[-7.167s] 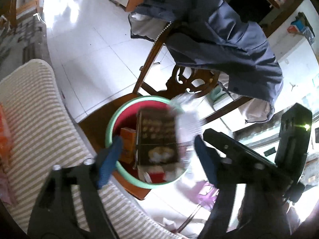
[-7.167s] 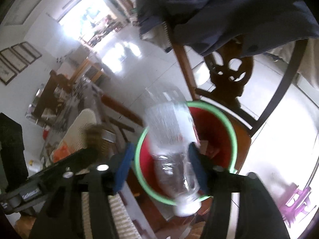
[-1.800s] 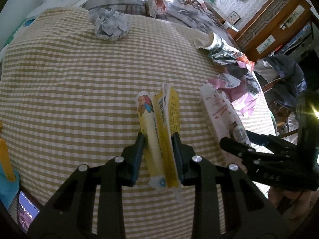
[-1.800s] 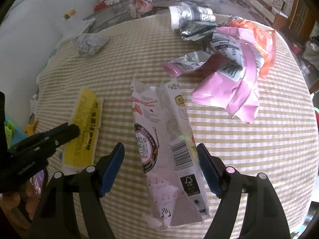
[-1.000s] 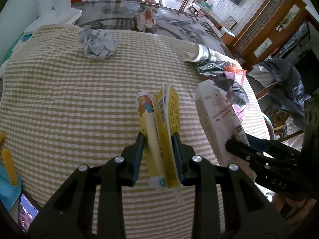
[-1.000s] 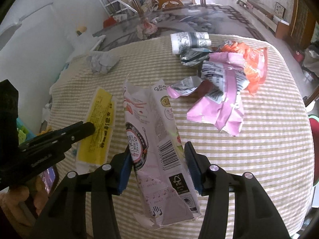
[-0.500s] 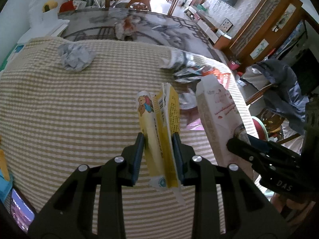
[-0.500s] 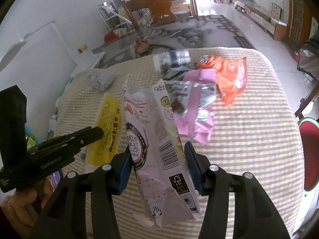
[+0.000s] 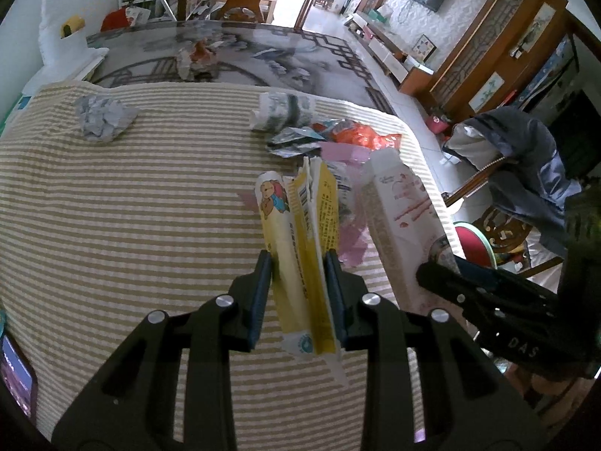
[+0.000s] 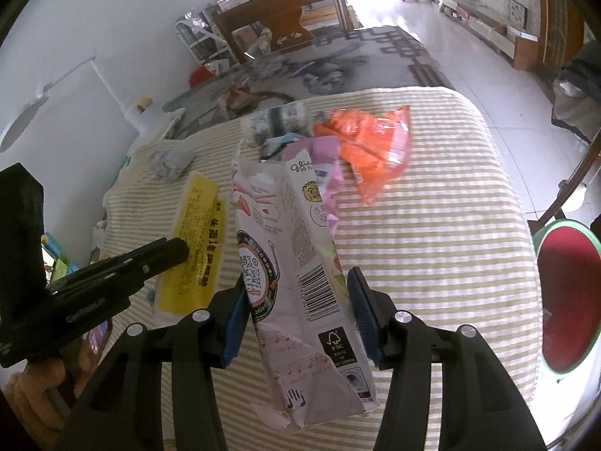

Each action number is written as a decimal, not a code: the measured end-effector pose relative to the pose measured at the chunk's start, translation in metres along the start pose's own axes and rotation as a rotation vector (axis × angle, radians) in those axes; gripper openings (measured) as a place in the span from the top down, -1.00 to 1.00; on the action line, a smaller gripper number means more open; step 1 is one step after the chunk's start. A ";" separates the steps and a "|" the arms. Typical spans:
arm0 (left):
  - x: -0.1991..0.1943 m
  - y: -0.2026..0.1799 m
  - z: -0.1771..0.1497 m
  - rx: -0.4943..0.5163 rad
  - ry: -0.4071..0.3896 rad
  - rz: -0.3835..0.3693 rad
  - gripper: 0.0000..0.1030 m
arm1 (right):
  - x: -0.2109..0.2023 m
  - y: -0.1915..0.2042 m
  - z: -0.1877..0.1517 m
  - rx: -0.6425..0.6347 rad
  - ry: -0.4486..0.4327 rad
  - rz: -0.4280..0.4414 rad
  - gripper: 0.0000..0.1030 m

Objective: Collect trash
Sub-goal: 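Carry both cartons to the red bucket and open both grippers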

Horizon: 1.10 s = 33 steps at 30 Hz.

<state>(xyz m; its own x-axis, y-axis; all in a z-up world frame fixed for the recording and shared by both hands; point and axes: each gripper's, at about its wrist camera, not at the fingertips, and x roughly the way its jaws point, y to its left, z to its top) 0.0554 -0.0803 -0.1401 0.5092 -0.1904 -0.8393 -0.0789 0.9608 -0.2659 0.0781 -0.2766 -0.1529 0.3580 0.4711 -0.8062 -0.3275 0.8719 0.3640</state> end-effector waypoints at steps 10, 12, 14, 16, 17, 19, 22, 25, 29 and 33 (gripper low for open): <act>0.008 -0.043 0.000 0.037 0.004 0.003 0.45 | -0.023 -0.045 -0.001 0.050 -0.025 -0.001 0.05; 0.011 -0.054 0.001 0.049 0.006 -0.001 0.45 | -0.029 -0.056 -0.002 0.066 -0.033 -0.007 0.05; 0.015 -0.066 0.002 0.062 0.011 -0.007 0.45 | -0.035 -0.068 -0.004 0.085 -0.040 -0.015 0.05; 0.019 -0.077 0.003 0.075 0.013 -0.015 0.45 | -0.041 -0.080 -0.005 0.103 -0.047 -0.024 0.05; 0.021 -0.084 0.004 0.083 0.015 -0.021 0.45 | -0.045 -0.088 -0.007 0.115 -0.052 -0.031 0.05; 0.026 -0.097 0.005 0.100 0.019 -0.034 0.45 | -0.052 -0.101 -0.009 0.137 -0.061 -0.042 0.05; 0.034 -0.121 0.007 0.134 0.027 -0.057 0.45 | -0.062 -0.123 -0.012 0.177 -0.076 -0.061 0.05; 0.041 -0.140 0.007 0.165 0.037 -0.071 0.45 | -0.076 -0.147 -0.018 0.228 -0.100 -0.082 0.05; 0.047 -0.170 0.009 0.221 0.047 -0.096 0.45 | -0.091 -0.175 -0.025 0.292 -0.129 -0.104 0.05; 0.056 -0.202 0.012 0.269 0.055 -0.133 0.45 | -0.103 -0.202 -0.032 0.352 -0.148 -0.134 0.05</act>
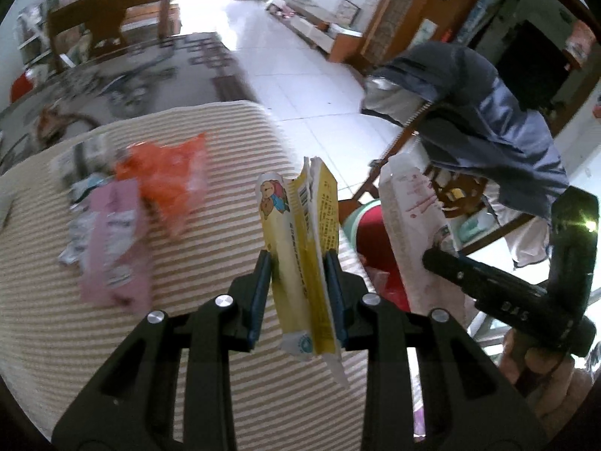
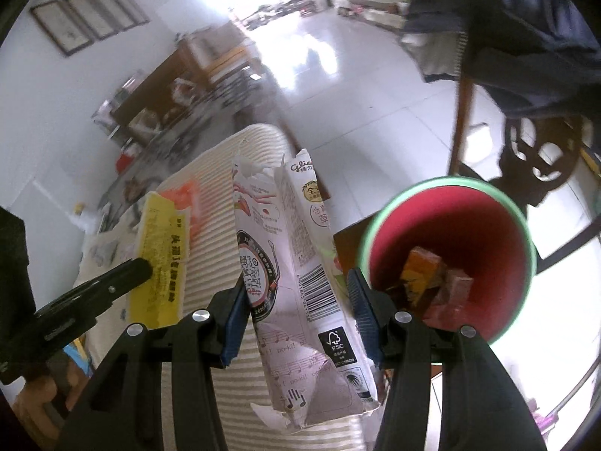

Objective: Collect trash
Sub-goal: 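Carry both cartons to the red bucket and open both grippers, then return to the bed and grasp the pink snack bag with the right gripper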

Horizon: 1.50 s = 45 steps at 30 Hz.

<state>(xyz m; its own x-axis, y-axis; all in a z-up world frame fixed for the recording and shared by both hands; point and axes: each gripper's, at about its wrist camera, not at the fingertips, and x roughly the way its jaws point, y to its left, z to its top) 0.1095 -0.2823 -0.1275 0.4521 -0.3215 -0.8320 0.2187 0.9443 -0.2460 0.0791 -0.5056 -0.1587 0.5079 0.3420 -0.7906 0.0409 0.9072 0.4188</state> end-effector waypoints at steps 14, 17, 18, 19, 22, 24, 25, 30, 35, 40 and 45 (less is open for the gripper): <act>0.055 -0.091 0.017 0.173 0.084 -0.129 0.44 | -0.031 -0.085 0.008 0.178 -0.073 -0.112 0.05; 0.065 -0.105 0.018 0.203 0.108 -0.144 0.43 | -0.033 -0.095 0.009 0.203 -0.079 -0.123 0.05; 0.069 -0.109 0.018 0.211 0.118 -0.149 0.39 | -0.034 -0.098 0.009 0.209 -0.080 -0.127 0.04; 0.072 -0.112 0.018 0.218 0.132 -0.155 0.31 | -0.034 -0.100 0.010 0.215 -0.082 -0.132 0.00; 0.082 -0.116 0.018 0.206 0.163 -0.176 0.02 | -0.033 -0.106 0.011 0.246 -0.082 -0.136 -0.08; 0.082 -0.116 0.018 0.209 0.164 -0.176 0.01 | -0.032 -0.108 0.010 0.261 -0.084 -0.140 -0.14; 0.081 -0.115 0.018 0.213 0.161 -0.172 0.00 | -0.032 -0.109 0.011 0.265 -0.086 -0.143 -0.16; 0.070 -0.099 0.020 0.185 0.131 -0.153 -0.05 | -0.030 -0.106 0.013 0.273 -0.097 -0.145 -0.23; 0.049 -0.074 0.019 0.158 0.078 -0.119 -0.09 | -0.024 -0.087 0.016 0.245 -0.092 -0.134 -0.25; 0.030 -0.032 0.011 0.081 0.050 -0.073 -0.09 | -0.008 -0.053 0.014 0.191 -0.056 -0.103 -0.25; 0.006 0.029 -0.002 -0.027 0.020 -0.003 -0.09 | 0.017 0.003 0.006 0.094 0.004 -0.055 -0.25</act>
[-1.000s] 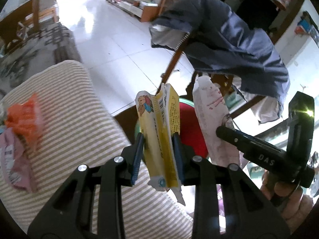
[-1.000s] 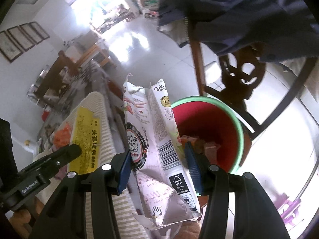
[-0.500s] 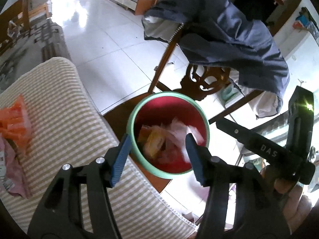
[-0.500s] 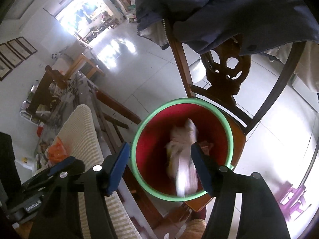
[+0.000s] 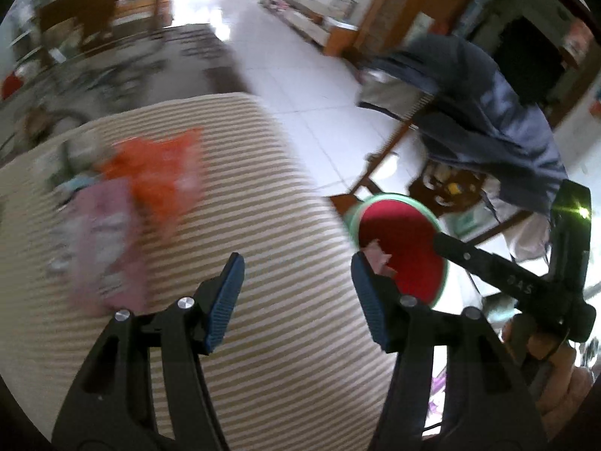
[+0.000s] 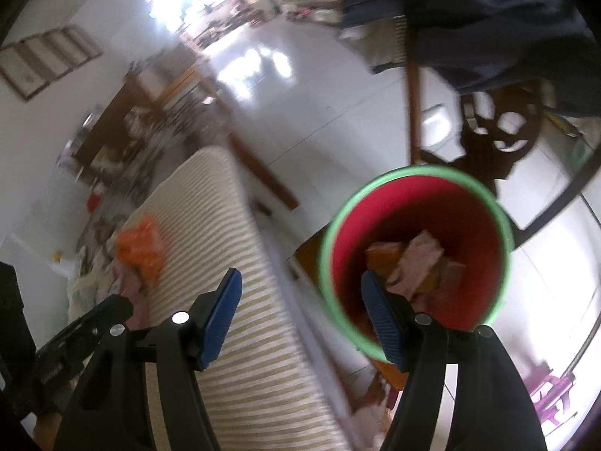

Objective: Collect trash
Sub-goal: 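Return to the bed and grasp the pink snack bag with the right gripper, then grasp the crumpled grey paper with the left gripper while the right holds the pink bag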

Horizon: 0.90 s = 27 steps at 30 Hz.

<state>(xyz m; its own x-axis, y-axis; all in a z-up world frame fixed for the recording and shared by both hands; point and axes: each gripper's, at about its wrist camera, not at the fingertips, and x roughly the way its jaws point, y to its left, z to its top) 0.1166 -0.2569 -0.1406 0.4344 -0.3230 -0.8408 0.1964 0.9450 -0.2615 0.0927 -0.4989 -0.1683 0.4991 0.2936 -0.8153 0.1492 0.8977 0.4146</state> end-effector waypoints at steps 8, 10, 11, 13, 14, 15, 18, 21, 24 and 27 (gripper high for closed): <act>-0.042 0.112 -0.037 -0.179 -0.025 0.105 -0.09 | 0.040 0.118 -0.029 -0.208 0.059 0.066 -0.39; -0.050 0.131 -0.043 -0.205 -0.027 0.118 -0.09 | 0.052 0.145 -0.032 -0.242 0.063 0.087 -0.46; -0.057 0.146 -0.049 -0.222 -0.030 0.128 -0.09 | 0.059 0.160 -0.033 -0.258 0.061 0.098 -0.48; -0.066 0.164 -0.055 -0.242 -0.035 0.139 -0.09 | 0.072 0.183 -0.034 -0.274 0.059 0.113 -0.60; -0.073 0.177 -0.059 -0.259 -0.040 0.147 -0.11 | 0.083 0.196 -0.036 -0.284 0.070 0.117 -0.62; -0.079 0.190 -0.063 -0.277 -0.047 0.155 -0.18 | 0.091 0.205 -0.037 -0.288 0.085 0.121 -0.63; -0.095 0.224 -0.073 -0.315 -0.058 0.174 -0.23 | 0.119 0.233 -0.044 -0.292 0.121 0.117 -0.63; -0.108 0.257 -0.075 -0.342 -0.074 0.203 -0.30 | 0.135 0.244 -0.047 -0.272 0.136 0.093 -0.59; -0.122 0.290 -0.066 -0.358 -0.113 0.239 -0.39 | 0.139 0.254 -0.050 -0.283 0.151 0.088 0.08; -0.126 0.321 -0.049 -0.363 -0.142 0.273 -0.42 | 0.131 0.263 -0.057 -0.308 0.142 0.062 0.20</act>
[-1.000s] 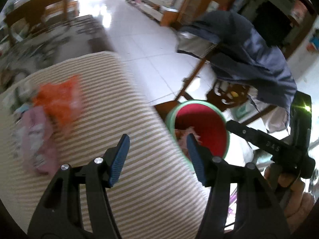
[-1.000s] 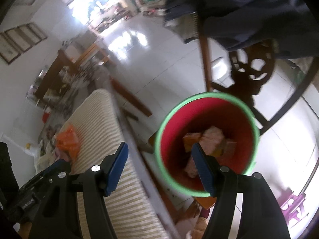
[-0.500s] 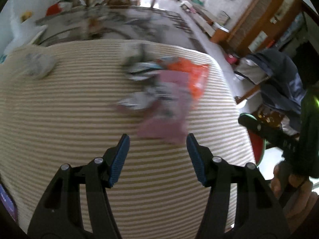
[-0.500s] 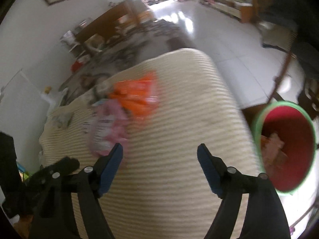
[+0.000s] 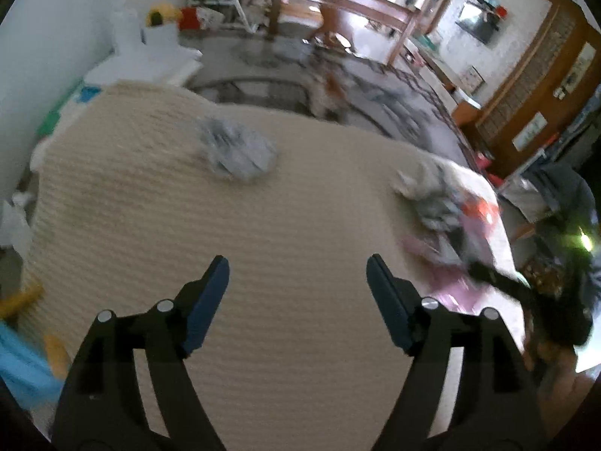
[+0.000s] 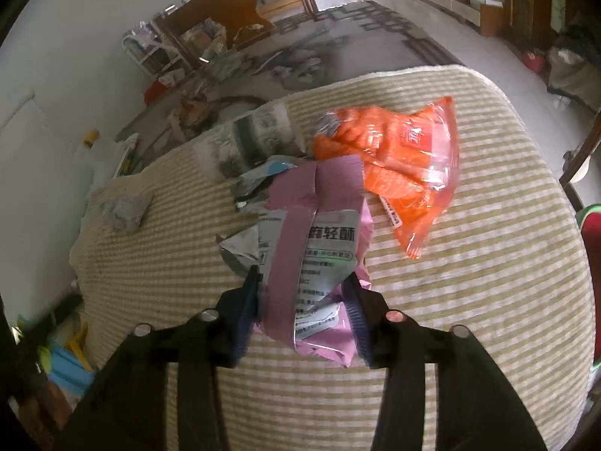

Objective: Collect trash
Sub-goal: 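Grasp the crumpled grey paper with the left gripper while the right holds the pink bag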

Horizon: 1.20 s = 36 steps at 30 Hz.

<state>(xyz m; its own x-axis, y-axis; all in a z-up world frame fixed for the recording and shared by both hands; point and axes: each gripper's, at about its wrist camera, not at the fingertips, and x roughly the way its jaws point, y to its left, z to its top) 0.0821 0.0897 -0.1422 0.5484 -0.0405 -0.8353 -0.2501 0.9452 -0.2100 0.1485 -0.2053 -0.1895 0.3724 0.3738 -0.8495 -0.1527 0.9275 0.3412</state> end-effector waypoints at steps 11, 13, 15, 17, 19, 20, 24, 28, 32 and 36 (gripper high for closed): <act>0.062 0.049 0.064 -0.088 0.018 0.020 -0.43 | -0.054 0.006 -0.071 0.066 -0.020 0.010 0.20; 0.073 0.047 0.068 -0.063 0.031 0.018 -0.43 | -0.059 0.003 -0.081 0.091 -0.019 0.000 0.20; 0.085 0.043 0.070 -0.040 0.056 0.031 -0.43 | -0.063 -0.001 -0.085 0.112 -0.022 -0.014 0.20; 0.098 0.044 0.071 -0.040 0.095 0.024 -0.41 | -0.067 -0.001 -0.084 0.117 -0.038 -0.024 0.20; 0.105 0.045 0.070 -0.044 0.124 0.018 0.03 | -0.071 0.002 -0.084 0.111 -0.048 -0.027 0.20; 0.107 0.044 0.069 -0.039 0.132 0.020 0.15 | -0.071 0.003 -0.084 0.107 -0.048 -0.026 0.19; 0.098 0.042 0.064 -0.017 0.126 -0.005 0.35 | -0.065 0.009 -0.084 0.098 -0.034 -0.020 0.19; 0.074 0.036 0.054 0.009 0.084 -0.030 0.36 | -0.062 0.014 -0.084 0.085 -0.027 -0.013 0.18; 0.052 0.028 0.046 0.011 0.055 -0.077 0.36 | -0.060 0.018 -0.084 0.075 -0.023 -0.008 0.18; 0.030 0.015 0.034 0.021 0.036 -0.125 0.36 | -0.060 0.019 -0.084 0.075 -0.024 -0.007 0.17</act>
<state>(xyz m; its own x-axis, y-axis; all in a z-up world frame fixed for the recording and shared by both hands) 0.1217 0.1139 -0.1538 0.5454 -0.1698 -0.8208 -0.1645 0.9385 -0.3035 0.0463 -0.2103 -0.1662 0.3948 0.3667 -0.8424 -0.0815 0.9273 0.3654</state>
